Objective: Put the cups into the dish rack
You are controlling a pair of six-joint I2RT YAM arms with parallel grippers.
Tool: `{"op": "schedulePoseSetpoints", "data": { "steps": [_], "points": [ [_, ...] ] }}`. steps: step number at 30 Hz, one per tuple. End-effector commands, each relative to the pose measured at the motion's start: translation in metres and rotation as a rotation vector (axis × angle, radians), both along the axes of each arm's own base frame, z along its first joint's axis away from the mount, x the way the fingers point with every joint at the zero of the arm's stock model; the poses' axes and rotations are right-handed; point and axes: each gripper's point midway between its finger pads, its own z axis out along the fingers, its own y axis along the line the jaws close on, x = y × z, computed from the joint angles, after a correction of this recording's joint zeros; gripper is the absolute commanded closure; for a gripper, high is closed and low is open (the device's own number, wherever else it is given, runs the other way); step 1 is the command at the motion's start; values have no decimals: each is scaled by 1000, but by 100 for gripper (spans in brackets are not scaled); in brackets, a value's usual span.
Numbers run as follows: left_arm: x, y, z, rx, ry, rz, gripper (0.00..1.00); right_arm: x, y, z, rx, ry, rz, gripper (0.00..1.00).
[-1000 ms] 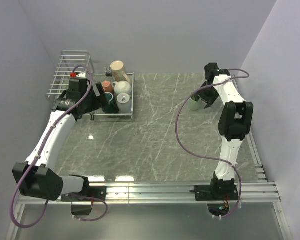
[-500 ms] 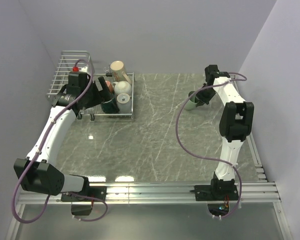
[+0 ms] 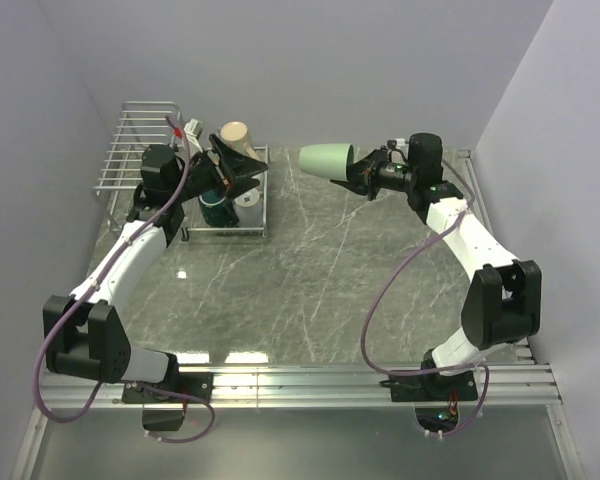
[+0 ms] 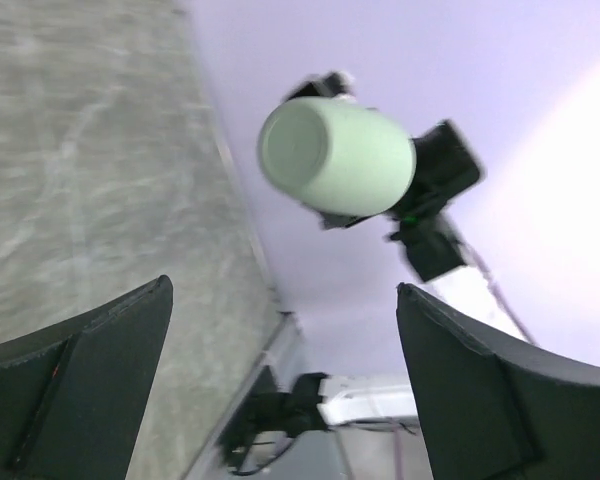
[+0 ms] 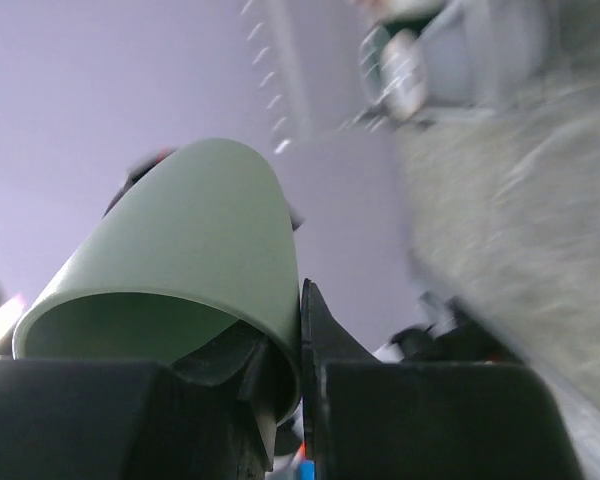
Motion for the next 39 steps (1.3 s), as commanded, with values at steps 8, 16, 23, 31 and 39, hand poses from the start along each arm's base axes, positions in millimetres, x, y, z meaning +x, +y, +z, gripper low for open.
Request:
{"op": "schedulePoseSetpoints", "data": {
  "steps": [8, 16, 23, 31, 39],
  "points": [
    [-34, -43, 64, -254, -153, -222, 1, -61, 33, 76, 214, -124, 177, 100],
    [-40, -59, 65, -269, -149, -234, 0, -78, 57, 68, 180, -112, 245, 100],
    [-43, -62, 62, -262, -150, -218, 1, -89, 75, 59, 176, -91, 303, 100],
    [-45, -61, 66, -262, -161, -215, 20, -80, 82, 53, 157, -77, 294, 100],
    [-49, -59, 64, -248, -161, -214, 16, -69, 82, 51, 149, -79, 280, 100]
  ]
}}
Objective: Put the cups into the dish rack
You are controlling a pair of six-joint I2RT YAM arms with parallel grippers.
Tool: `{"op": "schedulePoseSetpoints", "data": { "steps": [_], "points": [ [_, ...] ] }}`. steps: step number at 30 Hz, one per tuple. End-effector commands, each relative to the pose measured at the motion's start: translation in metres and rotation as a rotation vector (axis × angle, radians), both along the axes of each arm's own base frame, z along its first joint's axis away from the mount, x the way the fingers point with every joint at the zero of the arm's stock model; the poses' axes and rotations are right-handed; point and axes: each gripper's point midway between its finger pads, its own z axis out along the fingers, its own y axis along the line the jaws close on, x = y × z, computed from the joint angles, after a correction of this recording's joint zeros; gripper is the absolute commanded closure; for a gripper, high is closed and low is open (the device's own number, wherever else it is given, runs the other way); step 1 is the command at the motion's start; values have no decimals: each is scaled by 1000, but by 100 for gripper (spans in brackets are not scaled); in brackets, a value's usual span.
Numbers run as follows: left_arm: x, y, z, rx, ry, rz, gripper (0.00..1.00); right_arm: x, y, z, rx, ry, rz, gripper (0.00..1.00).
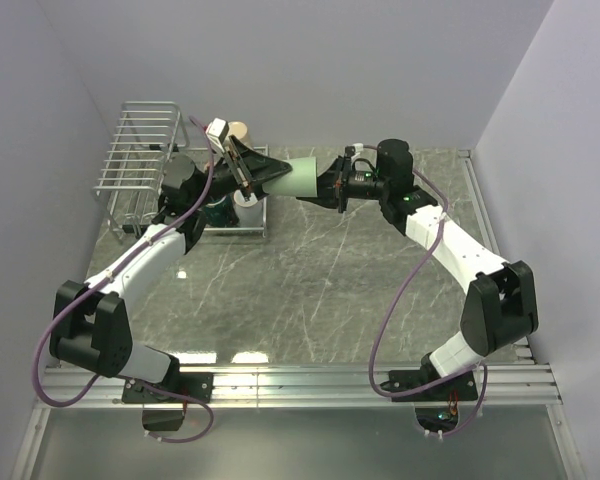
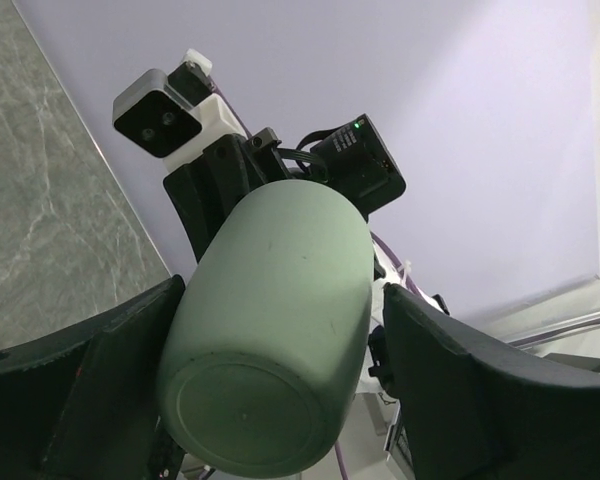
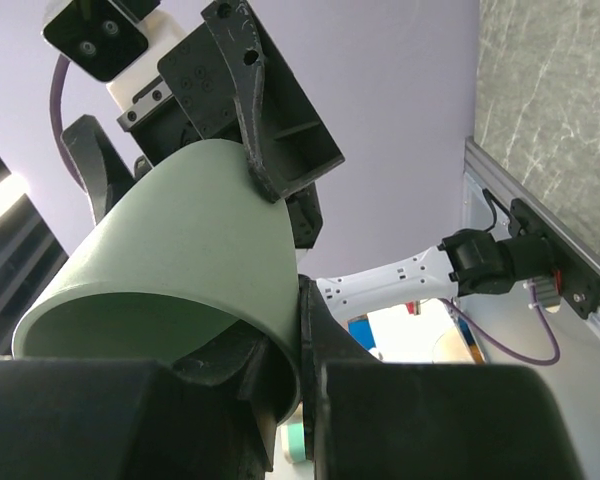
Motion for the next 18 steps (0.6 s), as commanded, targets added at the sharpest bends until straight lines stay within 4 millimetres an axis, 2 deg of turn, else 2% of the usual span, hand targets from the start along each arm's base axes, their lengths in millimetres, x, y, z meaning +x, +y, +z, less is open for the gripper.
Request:
{"op": "schedulePoseSetpoints", "data": {
  "steps": [1, 3, 5, 8, 9, 10, 11, 13, 14, 15, 16, 17, 18],
  "points": [
    [-21, 3, 24, -24, -99, -22, 13, 6, 0, 13, 10, -58, -10, 100],
    [-21, 3, 23, -24, -95, -22, 14, 8, -3, 12, 11, -55, -18, 100],
    [-19, 3, 22, -19, -96, -15, 23, 9, -4, 8, 9, -48, -22, 100],
    [-19, 3, 22, -13, -90, -15, 66, 11, -8, 5, 0, -47, -34, 100],
    [-17, 2, 21, -9, -85, -16, 86, 13, -9, 3, -2, -46, -40, 100],
    [-16, 2, 22, -6, -89, -14, 95, 14, -10, 3, -2, -44, -41, 100],
    [-15, 2, 21, -3, -83, -15, 100, 16, -12, 2, -2, -46, -46, 100],
    [-13, 1, 24, 10, -91, -10, 100, 18, -13, 5, 2, -60, -44, 98],
    [-10, 1, 23, 23, -91, -4, 100, 19, -14, 5, -3, -66, -46, 71],
    [-5, 1, 13, 54, -42, 4, 100, 20, -16, 0, -30, -64, -47, 55],
    [-2, 2, 21, 79, -85, 15, 100, 22, -19, 3, -42, -78, -56, 41],
    [4, 4, 18, 103, -76, 28, 100, 24, -25, -4, -81, -76, -68, 14],
    [10, 7, 8, 142, -23, 38, 100, 25, -30, -7, -99, -76, -75, 8]
  ]
}}
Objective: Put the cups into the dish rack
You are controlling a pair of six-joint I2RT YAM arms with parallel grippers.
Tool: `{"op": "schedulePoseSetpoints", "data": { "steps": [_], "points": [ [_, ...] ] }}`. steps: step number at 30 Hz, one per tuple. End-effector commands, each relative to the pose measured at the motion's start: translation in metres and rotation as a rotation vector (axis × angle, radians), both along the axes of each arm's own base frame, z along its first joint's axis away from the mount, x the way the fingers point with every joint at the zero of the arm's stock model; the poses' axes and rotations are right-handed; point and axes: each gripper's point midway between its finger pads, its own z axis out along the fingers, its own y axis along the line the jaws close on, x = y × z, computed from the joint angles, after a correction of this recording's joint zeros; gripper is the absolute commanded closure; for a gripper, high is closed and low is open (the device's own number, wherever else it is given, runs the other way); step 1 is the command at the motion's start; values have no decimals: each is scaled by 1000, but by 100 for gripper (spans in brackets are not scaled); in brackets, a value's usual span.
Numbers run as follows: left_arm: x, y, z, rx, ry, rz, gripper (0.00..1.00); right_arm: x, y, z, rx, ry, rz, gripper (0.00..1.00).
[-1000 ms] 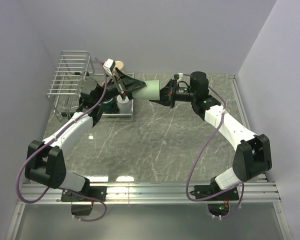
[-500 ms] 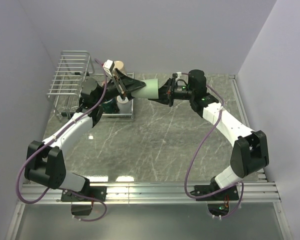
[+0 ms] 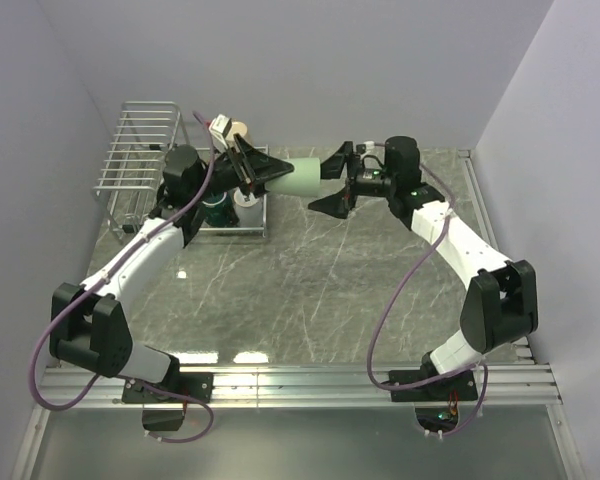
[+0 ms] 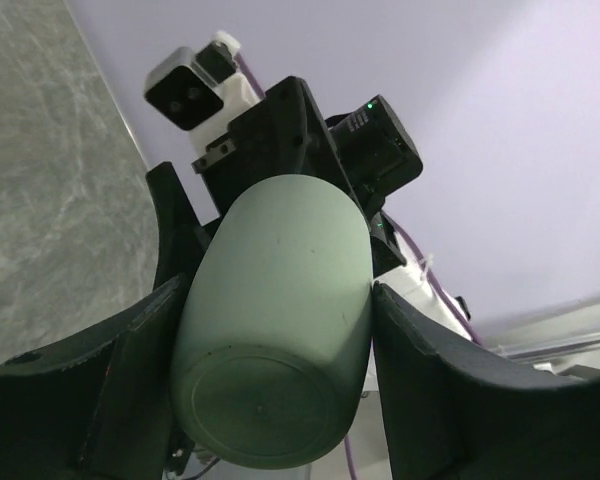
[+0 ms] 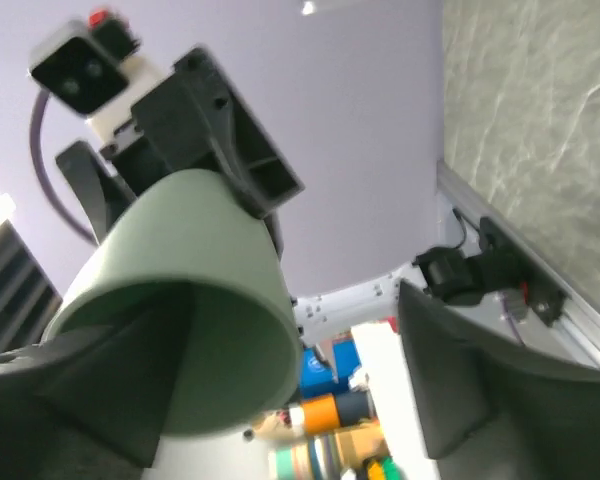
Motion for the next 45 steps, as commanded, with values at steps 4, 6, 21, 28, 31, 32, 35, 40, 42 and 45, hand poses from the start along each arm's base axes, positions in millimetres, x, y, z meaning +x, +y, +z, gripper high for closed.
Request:
{"op": "schedulePoseSetpoints", "data": {
  "steps": [4, 6, 21, 28, 31, 32, 35, 40, 42, 45],
  "points": [
    [35, 36, 26, 171, -72, 125, 100, 11, -46, -30, -150, -15, -70, 4],
    [62, 65, 16, 229, -18, 214, 100, 8, -74, -60, -222, 48, -130, 4],
    [192, 223, -44, 1066, 134, 887, 100, -37, -99, -121, -356, 97, -113, 7],
    [220, 251, -80, 1207, 190, 988, 100, -48, -102, -137, -406, 112, -87, 8],
    [233, 252, -94, 1217, 195, 992, 100, -50, -100, -141, -423, 118, -72, 8],
    [237, 253, -97, 1222, 197, 999, 99, -51, -100, -142, -427, 117, -67, 8],
    [249, 257, -101, 1220, 190, 1046, 100, -55, -94, -148, -438, 125, -41, 9],
    [268, 261, -97, 1199, 138, 1099, 100, -51, -94, -154, -463, 139, -22, 10],
    [276, 260, -105, 1195, 139, 1089, 100, -49, -93, -155, -466, 141, -16, 11],
    [281, 261, -123, 1204, 165, 1079, 100, -46, -93, -158, -471, 149, -12, 11]
  ]
}}
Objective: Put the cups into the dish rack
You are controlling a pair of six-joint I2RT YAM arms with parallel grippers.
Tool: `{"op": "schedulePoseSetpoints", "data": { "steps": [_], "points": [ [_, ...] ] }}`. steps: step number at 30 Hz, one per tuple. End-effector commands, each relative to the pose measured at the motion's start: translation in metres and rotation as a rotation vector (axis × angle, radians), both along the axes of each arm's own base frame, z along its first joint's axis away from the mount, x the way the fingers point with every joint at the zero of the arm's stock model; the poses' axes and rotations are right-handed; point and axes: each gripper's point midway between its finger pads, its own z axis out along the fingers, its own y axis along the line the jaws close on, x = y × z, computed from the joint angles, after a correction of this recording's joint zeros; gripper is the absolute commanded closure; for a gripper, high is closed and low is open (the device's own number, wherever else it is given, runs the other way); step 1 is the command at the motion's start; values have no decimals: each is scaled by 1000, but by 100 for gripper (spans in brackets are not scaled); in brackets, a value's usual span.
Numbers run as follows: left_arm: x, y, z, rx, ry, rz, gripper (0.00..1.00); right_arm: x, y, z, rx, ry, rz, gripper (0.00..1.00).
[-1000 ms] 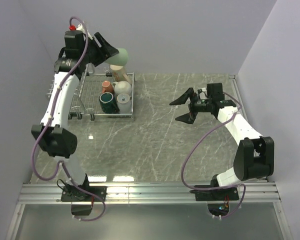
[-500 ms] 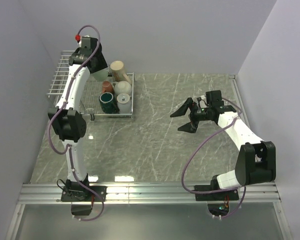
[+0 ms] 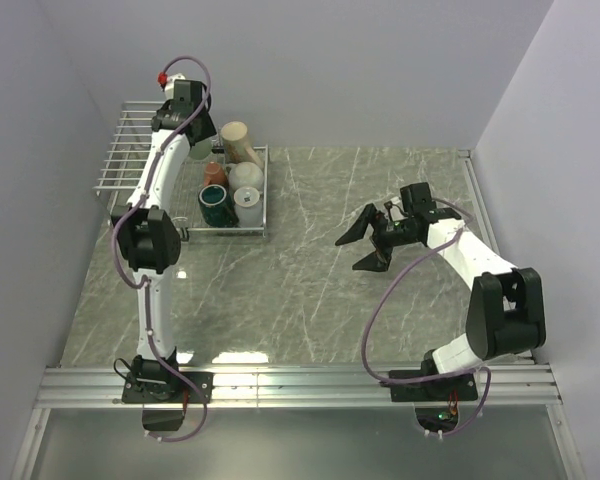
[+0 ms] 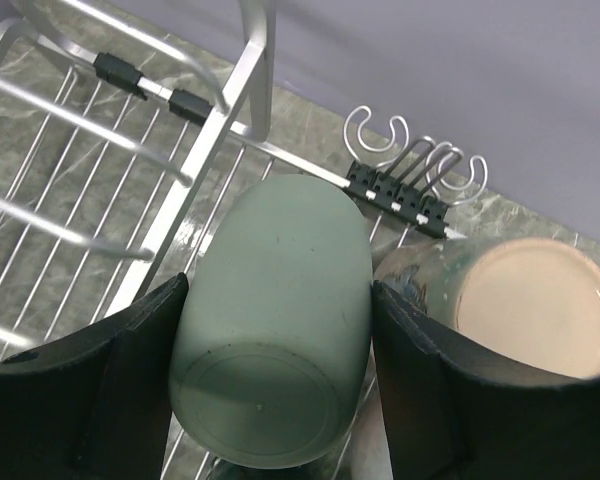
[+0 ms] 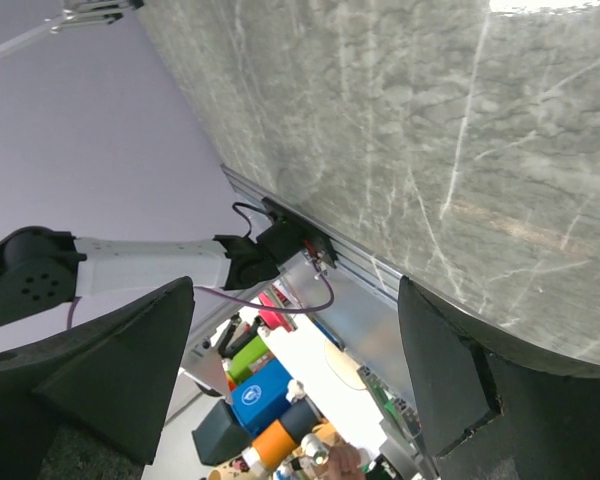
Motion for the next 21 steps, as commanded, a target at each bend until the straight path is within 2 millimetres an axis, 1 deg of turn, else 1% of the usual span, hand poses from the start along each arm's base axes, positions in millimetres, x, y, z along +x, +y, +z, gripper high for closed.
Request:
{"op": "schedulePoseSetpoints", "data": {
  "steps": [1, 5, 7, 8, 10, 11, 13, 14, 16, 17, 20, 21],
  "points": [
    [19, 6, 15, 7, -83, 14, 100, 9, 2, 8, -11, -44, 23, 11],
    [24, 2, -1, 0, -64, 1, 99, 14, 2, 7, -16, -41, 23, 12],
    [28, 0, -13, -14, -51, -15, 94, 15, 2, 4, -18, -32, 23, 12],
    [30, -2, -16, -20, -47, -22, 88, 16, 2, 5, -16, -36, 24, 12],
    [34, -5, -23, -31, -44, -30, 79, 16, 1, 2, -16, -32, 23, 13],
    [35, -5, -25, -35, -47, -32, 70, 17, 1, 1, -17, -28, 22, 13],
    [38, -7, -30, -40, -50, -38, 65, 18, 0, 1, -17, -28, 21, 13],
    [39, -8, -31, -44, -55, -41, 57, 18, 0, 0, -19, -24, 19, 13],
    [41, -8, -39, -42, -48, -44, 46, 19, 0, -2, -19, -19, 19, 13],
    [42, -9, -41, -45, -45, -49, 38, 19, -1, -3, -20, -15, 20, 13],
    [44, -8, -50, -51, -33, -48, 21, 19, -2, -6, -24, -6, 21, 14],
    [44, -8, -51, -54, -31, -51, 16, 19, -2, -7, -23, -3, 21, 14]
  ]
}}
